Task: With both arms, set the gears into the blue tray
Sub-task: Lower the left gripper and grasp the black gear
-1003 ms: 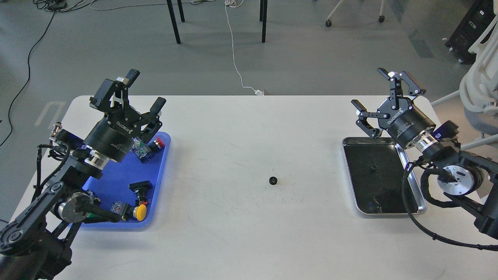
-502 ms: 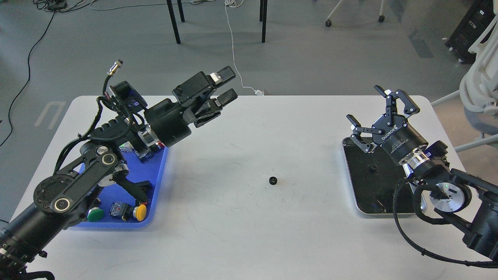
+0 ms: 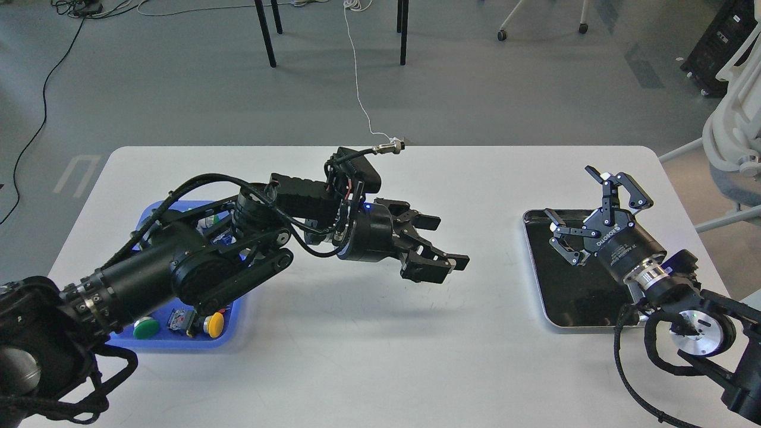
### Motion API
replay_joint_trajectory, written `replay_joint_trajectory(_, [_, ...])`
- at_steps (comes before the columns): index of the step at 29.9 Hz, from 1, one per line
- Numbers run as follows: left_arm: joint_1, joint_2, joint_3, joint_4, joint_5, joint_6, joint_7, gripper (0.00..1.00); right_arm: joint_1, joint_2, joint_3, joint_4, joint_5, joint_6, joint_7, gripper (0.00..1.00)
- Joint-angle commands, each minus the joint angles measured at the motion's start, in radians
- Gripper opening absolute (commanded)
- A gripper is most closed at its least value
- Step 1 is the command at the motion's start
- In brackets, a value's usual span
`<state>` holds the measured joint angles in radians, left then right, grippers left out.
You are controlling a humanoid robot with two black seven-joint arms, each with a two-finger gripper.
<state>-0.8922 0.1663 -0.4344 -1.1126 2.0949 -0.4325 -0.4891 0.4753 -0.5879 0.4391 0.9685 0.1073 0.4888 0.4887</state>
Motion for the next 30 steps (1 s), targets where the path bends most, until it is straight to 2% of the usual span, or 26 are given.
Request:
replay_joint_trajectory(1, [-0.088,-0.057,0.136,0.104,0.060,0.050,0.000,0.98,-0.020,-0.007,0.000,-0.002,0.000,0.000,0.000,0.98])
replay_joint_trajectory(5, [-0.152,-0.125,0.290,0.241,0.070,0.158,0.000,0.96,-0.026,-0.018,0.000,-0.004,0.000,0.000,0.000,0.98])
replay_joint_trajectory(7, [-0.162,-0.155,0.322,0.287,0.085,0.181,0.000,0.96,-0.026,-0.021,0.001,-0.002,0.002,0.000,0.000,0.98])
replay_joint_trajectory(11, [-0.160,-0.166,0.338,0.349,0.087,0.184,0.000,0.94,-0.026,-0.023,0.009,-0.002,0.002,0.000,0.000,0.98])
replay_joint_trajectory(18, [-0.142,-0.166,0.373,0.366,0.087,0.182,0.000,0.81,-0.026,-0.021,0.009,-0.002,0.000,0.000,0.000,0.98])
replay_joint_trajectory(26, [-0.102,-0.166,0.372,0.372,0.087,0.190,0.000,0.80,-0.026,-0.021,0.007,-0.004,0.000,0.000,0.000,0.98])
replay_joint_trajectory(30, [-0.100,-0.166,0.365,0.441,0.087,0.198,0.000,0.78,-0.026,-0.021,0.007,-0.004,0.000,0.000,0.000,0.98])
